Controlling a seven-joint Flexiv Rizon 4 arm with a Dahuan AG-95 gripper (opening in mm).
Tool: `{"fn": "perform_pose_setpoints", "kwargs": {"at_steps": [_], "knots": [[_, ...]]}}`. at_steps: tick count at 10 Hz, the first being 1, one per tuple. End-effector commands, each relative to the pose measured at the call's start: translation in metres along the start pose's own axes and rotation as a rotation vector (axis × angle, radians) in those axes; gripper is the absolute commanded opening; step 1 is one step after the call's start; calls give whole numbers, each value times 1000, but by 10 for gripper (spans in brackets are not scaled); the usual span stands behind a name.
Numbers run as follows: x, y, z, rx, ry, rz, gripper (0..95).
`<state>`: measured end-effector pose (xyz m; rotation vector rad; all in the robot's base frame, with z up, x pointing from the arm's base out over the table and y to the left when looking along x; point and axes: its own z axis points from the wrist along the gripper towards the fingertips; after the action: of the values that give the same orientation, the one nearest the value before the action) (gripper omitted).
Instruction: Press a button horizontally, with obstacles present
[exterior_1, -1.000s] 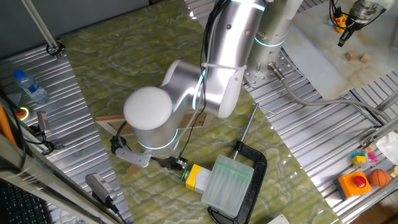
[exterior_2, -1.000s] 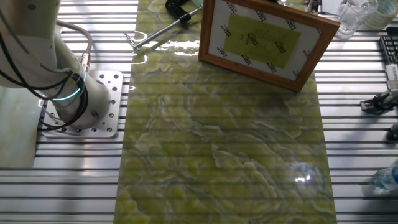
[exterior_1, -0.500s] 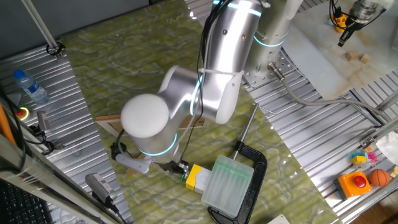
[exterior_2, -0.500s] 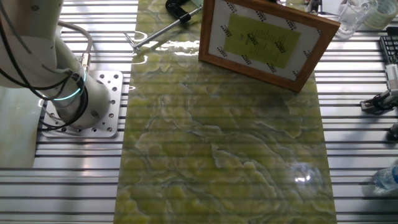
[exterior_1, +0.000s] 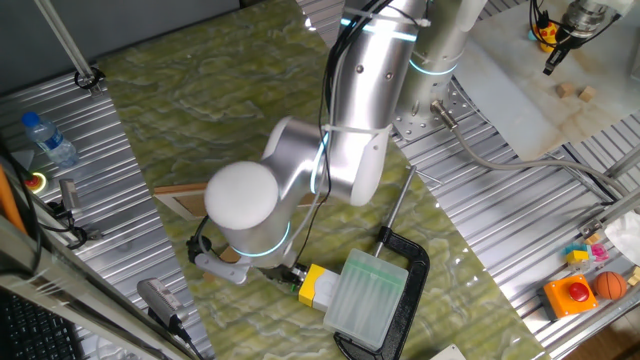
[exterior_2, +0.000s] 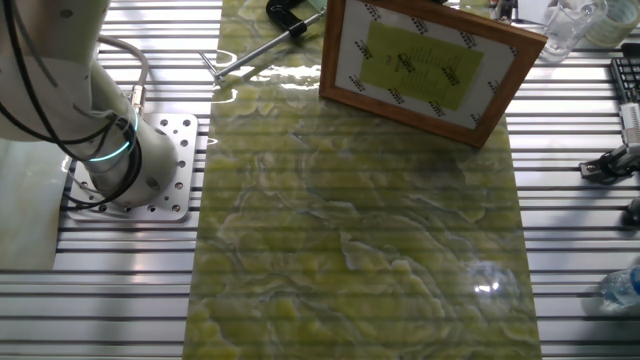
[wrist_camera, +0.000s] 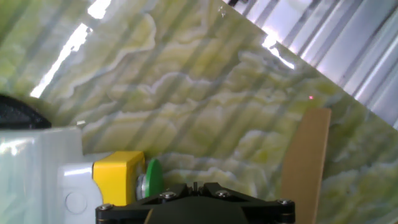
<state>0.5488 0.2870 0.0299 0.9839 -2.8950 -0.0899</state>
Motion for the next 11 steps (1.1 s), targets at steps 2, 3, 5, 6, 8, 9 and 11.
{"fn": "perform_pose_setpoints", "kwargs": {"at_steps": [2, 3, 5, 6, 8, 9, 11], "knots": [[0, 0, 2, -10, 9, -4, 0], [0, 0, 2, -12, 12, -4, 0], [0, 1, 2, -17, 18, -6, 0], [0, 1, 3, -18, 20, -7, 0], [0, 4, 3, -20, 24, -9, 0], [0, 5, 3, -19, 28, -10, 0], [0, 9, 4, -14, 47, 2, 0]]}}
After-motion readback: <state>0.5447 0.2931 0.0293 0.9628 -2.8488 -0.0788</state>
